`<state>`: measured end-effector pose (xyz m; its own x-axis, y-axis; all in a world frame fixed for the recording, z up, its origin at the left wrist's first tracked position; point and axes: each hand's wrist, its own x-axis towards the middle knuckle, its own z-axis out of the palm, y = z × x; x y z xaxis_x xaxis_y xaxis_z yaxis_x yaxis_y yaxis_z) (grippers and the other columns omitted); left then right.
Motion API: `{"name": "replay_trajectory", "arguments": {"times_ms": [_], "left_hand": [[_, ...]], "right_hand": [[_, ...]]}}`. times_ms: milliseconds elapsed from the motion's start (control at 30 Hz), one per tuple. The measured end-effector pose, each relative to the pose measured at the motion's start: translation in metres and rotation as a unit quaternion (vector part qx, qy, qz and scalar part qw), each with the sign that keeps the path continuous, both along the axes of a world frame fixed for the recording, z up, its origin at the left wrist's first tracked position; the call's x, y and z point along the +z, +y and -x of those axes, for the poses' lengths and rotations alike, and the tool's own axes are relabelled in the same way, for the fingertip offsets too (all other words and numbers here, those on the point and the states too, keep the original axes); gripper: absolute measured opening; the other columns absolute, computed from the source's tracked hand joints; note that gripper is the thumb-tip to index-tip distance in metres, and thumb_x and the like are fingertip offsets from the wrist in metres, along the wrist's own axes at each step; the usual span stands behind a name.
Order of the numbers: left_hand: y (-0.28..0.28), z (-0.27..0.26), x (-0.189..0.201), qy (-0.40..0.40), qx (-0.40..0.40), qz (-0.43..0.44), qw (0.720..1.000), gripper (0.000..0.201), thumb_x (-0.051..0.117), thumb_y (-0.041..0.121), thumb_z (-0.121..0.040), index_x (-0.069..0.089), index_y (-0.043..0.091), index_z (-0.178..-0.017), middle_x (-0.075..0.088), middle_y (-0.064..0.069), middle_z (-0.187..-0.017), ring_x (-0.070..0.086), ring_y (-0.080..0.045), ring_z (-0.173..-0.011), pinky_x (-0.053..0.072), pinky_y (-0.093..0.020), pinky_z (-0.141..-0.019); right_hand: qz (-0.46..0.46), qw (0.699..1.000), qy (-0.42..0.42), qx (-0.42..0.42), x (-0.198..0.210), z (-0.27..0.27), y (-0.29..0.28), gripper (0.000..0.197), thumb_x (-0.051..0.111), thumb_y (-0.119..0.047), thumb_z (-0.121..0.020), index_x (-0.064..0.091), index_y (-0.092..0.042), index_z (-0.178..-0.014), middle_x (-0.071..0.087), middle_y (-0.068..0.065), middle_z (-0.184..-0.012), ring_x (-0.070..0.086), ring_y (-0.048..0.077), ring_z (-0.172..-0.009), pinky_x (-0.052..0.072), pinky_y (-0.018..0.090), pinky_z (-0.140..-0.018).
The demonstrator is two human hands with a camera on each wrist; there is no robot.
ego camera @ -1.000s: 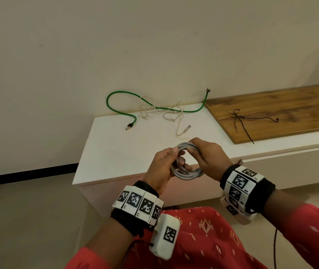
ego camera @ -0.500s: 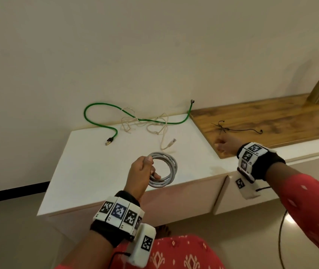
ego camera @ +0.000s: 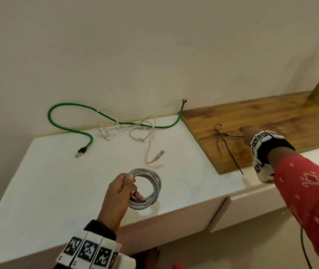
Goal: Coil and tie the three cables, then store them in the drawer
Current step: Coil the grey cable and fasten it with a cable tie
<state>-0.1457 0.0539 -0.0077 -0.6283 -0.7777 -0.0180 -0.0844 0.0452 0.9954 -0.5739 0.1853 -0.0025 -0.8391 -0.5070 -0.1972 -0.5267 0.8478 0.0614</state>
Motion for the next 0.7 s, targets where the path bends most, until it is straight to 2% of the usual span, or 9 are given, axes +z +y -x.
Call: {"name": "replay_trajectory", "arguments": {"times_ms": [67, 100, 167, 300, 400, 500, 600, 700], "left_hand": [[-0.005, 0.002, -0.007, 0.003, 0.000, -0.003, 1.000, 0.030, 0.035, 0.018, -0.098, 0.048, 0.007, -0.074, 0.047, 0.005, -0.051, 0.056, -0.011, -0.049, 0.046, -0.034, -0.058], [-0.008, 0.003, -0.010, 0.006, 0.000, -0.006, 1.000, 0.030, 0.035, 0.019, -0.098, 0.049, 0.005, -0.075, 0.047, 0.005, -0.051, 0.055, -0.011, -0.050, 0.045, -0.034, -0.058], [-0.010, 0.003, -0.015, 0.008, -0.003, -0.013, 1.000, 0.029, 0.035, 0.019, -0.098, 0.050, 0.001, -0.080, 0.047, 0.006, -0.050, 0.055, -0.012, -0.050, 0.045, -0.033, -0.058], [-0.010, 0.006, -0.022, 0.003, -0.007, -0.017, 1.000, 0.028, 0.034, 0.018, -0.098, 0.050, 0.005, -0.079, 0.047, 0.007, -0.049, 0.055, -0.011, -0.050, 0.045, -0.032, -0.057], [-0.010, 0.004, -0.023, -0.001, 0.001, -0.023, 1.000, 0.028, 0.035, 0.018, -0.098, 0.050, 0.006, -0.077, 0.047, 0.005, -0.050, 0.055, -0.011, -0.049, 0.045, -0.033, -0.058], [-0.008, 0.001, -0.020, 0.003, 0.007, -0.024, 1.000, 0.028, 0.034, 0.017, -0.098, 0.049, 0.007, -0.076, 0.044, -0.001, -0.055, 0.056, -0.011, -0.049, 0.046, -0.031, -0.056], [-0.003, -0.004, -0.013, 0.008, 0.010, -0.020, 1.000, 0.028, 0.033, 0.016, -0.098, 0.049, 0.007, -0.076, 0.042, -0.004, -0.058, 0.055, -0.011, -0.048, 0.047, -0.025, -0.052], [0.004, -0.011, -0.005, 0.012, 0.013, -0.011, 1.000, 0.028, 0.033, 0.016, -0.098, 0.048, 0.006, -0.077, 0.042, -0.005, -0.058, 0.055, -0.010, -0.047, 0.046, -0.022, -0.049]], "right_hand": [[-0.043, 0.999, 0.001, 0.000, -0.031, 0.045, -0.002, 0.056, 0.064, -0.013, -0.072, 0.045, -0.017, -0.124, 0.058, 0.014, -0.121, 0.060, 0.033, -0.102, 0.053, 0.043, -0.087], [-0.060, 0.998, 0.000, -0.001, -0.044, 0.062, -0.003, 0.052, 0.068, -0.017, -0.069, 0.050, -0.018, -0.118, 0.060, 0.012, -0.115, 0.061, 0.031, -0.097, 0.054, 0.041, -0.085], [-0.081, 0.997, 0.001, 0.002, -0.045, 0.057, -0.005, 0.039, 0.071, -0.020, -0.068, 0.057, -0.015, -0.104, 0.064, 0.010, -0.101, 0.063, 0.029, -0.089, 0.055, 0.037, -0.081], [-0.050, 0.998, 0.035, 0.018, -0.019, 0.003, -0.008, 0.019, 0.060, -0.011, -0.079, 0.062, -0.008, -0.098, 0.065, 0.014, -0.101, 0.063, 0.031, -0.093, 0.053, 0.034, -0.082], [-0.021, 0.999, 0.039, 0.013, -0.005, -0.020, -0.006, 0.018, 0.052, -0.005, -0.084, 0.061, -0.006, -0.100, 0.064, 0.017, -0.109, 0.061, 0.033, -0.098, 0.049, 0.035, -0.083], [0.047, 0.998, 0.039, 0.017, 0.015, -0.035, -0.004, 0.023, 0.045, 0.003, -0.086, 0.060, -0.003, -0.102, 0.062, 0.020, -0.111, 0.058, 0.036, -0.100, 0.047, 0.038, -0.083], [0.121, 0.991, 0.031, 0.042, 0.044, -0.054, -0.002, 0.027, 0.046, 0.007, -0.084, 0.062, -0.002, -0.104, 0.063, 0.021, -0.112, 0.057, 0.036, -0.103, 0.046, 0.038, -0.085], [0.182, 0.979, 0.018, 0.089, 0.071, -0.084, 0.001, 0.023, 0.053, 0.008, -0.081, 0.068, -0.001, -0.096, 0.068, 0.018, -0.104, 0.061, 0.033, -0.098, 0.047, 0.036, -0.085]]}}
